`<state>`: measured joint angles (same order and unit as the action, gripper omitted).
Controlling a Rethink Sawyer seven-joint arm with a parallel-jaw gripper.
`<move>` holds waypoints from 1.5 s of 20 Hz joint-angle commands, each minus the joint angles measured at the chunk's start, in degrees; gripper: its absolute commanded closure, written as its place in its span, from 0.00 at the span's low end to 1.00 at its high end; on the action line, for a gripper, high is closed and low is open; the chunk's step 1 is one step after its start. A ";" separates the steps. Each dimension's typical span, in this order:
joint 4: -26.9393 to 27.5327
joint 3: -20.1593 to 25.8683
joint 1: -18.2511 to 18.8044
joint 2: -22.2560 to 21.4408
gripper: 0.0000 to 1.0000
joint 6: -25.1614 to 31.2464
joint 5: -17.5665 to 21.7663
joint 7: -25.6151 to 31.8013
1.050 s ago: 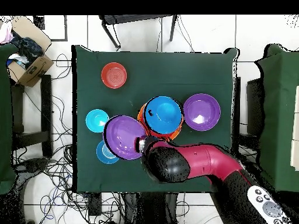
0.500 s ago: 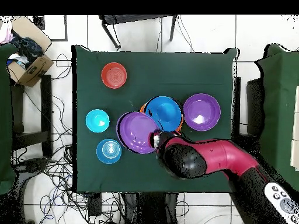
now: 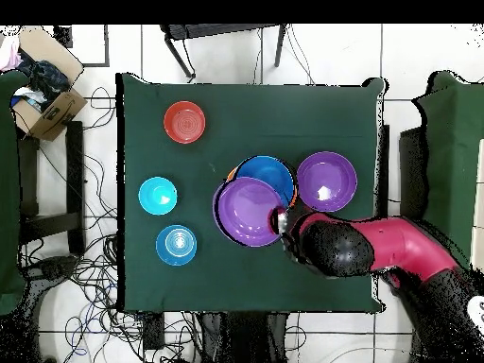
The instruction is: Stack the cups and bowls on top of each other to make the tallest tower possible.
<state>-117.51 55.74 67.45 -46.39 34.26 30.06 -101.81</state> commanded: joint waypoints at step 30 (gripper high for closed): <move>10.95 5.37 0.49 5.85 1.00 13.65 6.07 22.50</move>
<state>-109.89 59.22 68.96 -39.85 39.06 34.45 -98.14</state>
